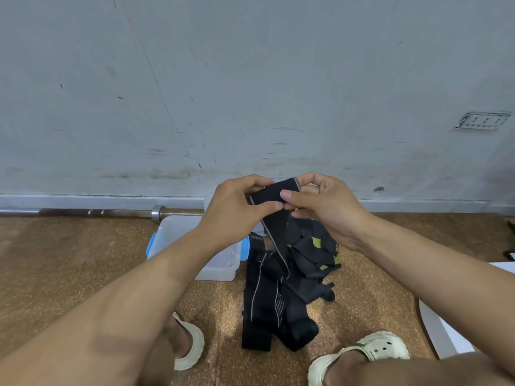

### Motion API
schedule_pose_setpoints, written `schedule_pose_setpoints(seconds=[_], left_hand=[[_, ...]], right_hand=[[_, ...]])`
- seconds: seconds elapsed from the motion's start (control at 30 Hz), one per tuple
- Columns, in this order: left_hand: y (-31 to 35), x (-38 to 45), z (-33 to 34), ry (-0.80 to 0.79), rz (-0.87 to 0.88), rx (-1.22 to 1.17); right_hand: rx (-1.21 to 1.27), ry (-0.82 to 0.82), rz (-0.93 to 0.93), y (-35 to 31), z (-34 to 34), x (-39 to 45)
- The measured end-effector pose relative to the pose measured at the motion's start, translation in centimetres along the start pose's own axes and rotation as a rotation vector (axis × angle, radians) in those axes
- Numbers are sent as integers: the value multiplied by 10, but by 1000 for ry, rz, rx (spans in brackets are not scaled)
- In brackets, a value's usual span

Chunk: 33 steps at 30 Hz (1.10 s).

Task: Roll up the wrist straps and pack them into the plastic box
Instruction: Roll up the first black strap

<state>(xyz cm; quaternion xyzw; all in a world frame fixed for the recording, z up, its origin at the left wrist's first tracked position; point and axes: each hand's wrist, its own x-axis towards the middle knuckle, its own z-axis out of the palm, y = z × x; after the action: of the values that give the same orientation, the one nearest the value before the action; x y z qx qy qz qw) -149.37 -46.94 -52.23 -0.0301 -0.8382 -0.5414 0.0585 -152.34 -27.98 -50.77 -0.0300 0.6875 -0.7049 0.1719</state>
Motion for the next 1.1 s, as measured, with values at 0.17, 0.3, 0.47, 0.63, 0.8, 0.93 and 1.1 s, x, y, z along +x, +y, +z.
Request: schedule_pose_setpoints(seconds=[0.17,0.3,0.47,0.63,0.8,0.93,1.1], left_hand=[[0,2,-3,-56,-19,-4],[2,1,-5,-105,-27,-11],[2,2,-6,-128,-36,-49],[3,2,-7,-153,-122,-192],[11,1,-7,-192,-250,-397],[10,2,-7,-176,-261,-505],[7,2,-8,-172,-241,-533]], right_hand=[[-372,137,-200,4,-7,3],[-456,1,-283,6,-8,0],[-400,-14,-359,10,-9,2],[-357,-9,-404,8,-10,3],[-307,16,-419,8,-10,4],[-299,-7,-378,5,-9,2],[-208,-45,-262,3,-10,1]])
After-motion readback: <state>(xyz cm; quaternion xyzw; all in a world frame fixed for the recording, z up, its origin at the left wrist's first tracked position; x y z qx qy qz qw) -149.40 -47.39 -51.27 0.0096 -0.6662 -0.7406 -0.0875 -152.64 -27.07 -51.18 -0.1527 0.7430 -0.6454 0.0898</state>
